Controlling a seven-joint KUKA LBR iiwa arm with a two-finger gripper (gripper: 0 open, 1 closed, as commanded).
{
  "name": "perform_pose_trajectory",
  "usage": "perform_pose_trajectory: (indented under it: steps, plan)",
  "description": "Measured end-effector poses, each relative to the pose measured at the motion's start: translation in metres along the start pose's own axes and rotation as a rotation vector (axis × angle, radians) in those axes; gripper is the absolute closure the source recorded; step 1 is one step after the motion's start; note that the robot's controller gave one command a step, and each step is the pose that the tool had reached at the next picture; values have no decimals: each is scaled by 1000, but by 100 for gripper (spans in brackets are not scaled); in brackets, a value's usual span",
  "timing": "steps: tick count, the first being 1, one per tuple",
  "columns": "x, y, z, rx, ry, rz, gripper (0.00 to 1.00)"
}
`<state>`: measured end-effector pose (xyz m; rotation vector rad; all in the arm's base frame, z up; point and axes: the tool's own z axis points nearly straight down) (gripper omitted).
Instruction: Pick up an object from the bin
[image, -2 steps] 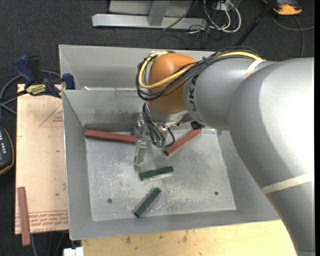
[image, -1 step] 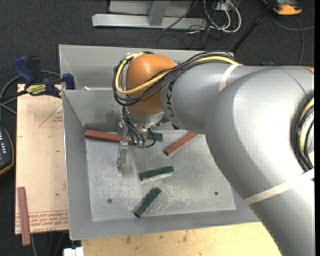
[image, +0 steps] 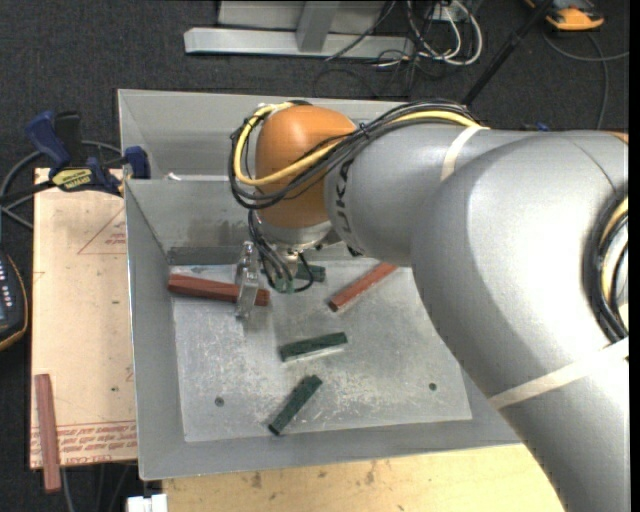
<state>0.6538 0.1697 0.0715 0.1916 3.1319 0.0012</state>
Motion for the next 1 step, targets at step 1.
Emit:
perform_pose_trajectory:
  steps: [1]
  plan:
    - [63, 16, -153, -4, -5, -51, 100]
